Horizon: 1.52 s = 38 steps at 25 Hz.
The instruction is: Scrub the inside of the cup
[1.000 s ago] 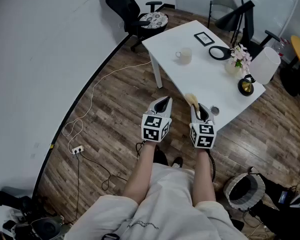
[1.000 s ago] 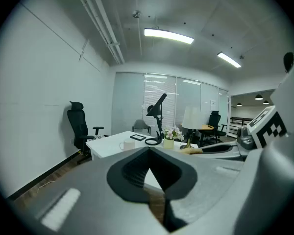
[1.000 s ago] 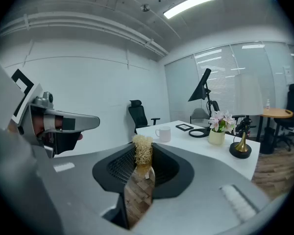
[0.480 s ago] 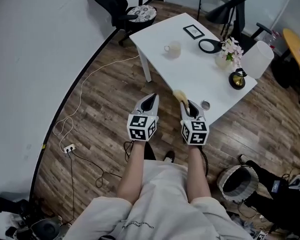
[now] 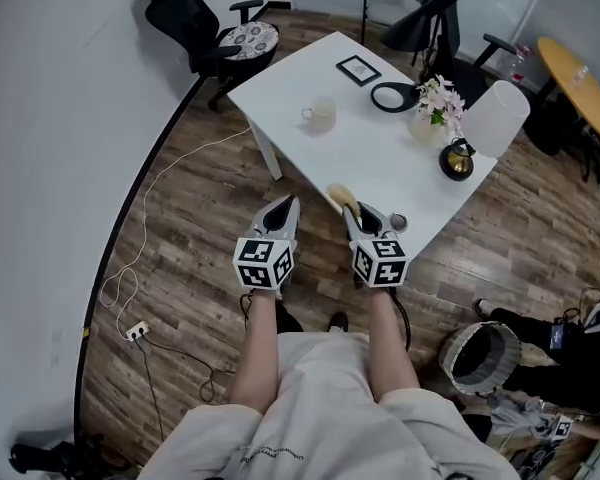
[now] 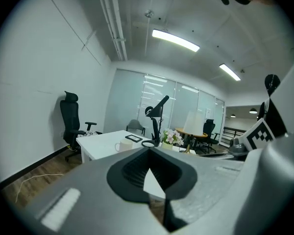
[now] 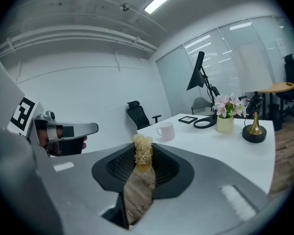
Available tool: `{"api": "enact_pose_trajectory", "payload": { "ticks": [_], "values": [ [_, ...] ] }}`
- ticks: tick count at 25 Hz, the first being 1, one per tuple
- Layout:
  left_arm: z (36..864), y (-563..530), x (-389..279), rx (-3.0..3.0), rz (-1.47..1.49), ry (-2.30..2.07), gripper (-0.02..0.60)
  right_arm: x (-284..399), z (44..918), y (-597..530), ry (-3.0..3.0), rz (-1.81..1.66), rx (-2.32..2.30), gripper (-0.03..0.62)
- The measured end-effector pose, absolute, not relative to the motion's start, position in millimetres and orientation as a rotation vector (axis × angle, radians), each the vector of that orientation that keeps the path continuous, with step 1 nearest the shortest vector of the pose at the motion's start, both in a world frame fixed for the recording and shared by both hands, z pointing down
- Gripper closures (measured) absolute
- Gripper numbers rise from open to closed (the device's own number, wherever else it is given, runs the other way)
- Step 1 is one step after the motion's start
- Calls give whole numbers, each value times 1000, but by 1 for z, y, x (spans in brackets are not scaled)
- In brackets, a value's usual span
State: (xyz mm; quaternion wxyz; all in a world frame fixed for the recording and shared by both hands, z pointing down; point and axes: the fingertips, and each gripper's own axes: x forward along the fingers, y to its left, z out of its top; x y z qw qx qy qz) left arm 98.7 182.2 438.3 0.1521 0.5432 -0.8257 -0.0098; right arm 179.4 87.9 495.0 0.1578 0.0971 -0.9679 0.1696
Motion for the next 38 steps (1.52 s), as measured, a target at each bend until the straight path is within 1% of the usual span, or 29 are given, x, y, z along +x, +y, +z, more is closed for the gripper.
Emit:
{"api": "enact_pose_trajectory", "payload": {
  "ticks": [5,17,22,27,29,34,38],
  "values": [
    [436,154,64,1583,37,-2308,581,155,494,78,-2719,441,247,476],
    [445,87,17,1803,54,-2080,581,118,506,50,-2615,475,447,476],
    [456,78,-4,1916,93,-1955,581,96,513,52,-2589,513,588,476],
    [461,69,-25,2010,114,-1850,581,75,518,58,-2550,446,676,476],
    [461,65,-33,2050,136,-1808,581,67,518,58,-2548,471,732,476],
    [467,61,-43,2136,168,-1717,581,58,519,59,-2531,501,865,476],
    [478,69,-45,2184,248,-1658,581,54,524,55,-2521,542,922,476]
  ]
}}
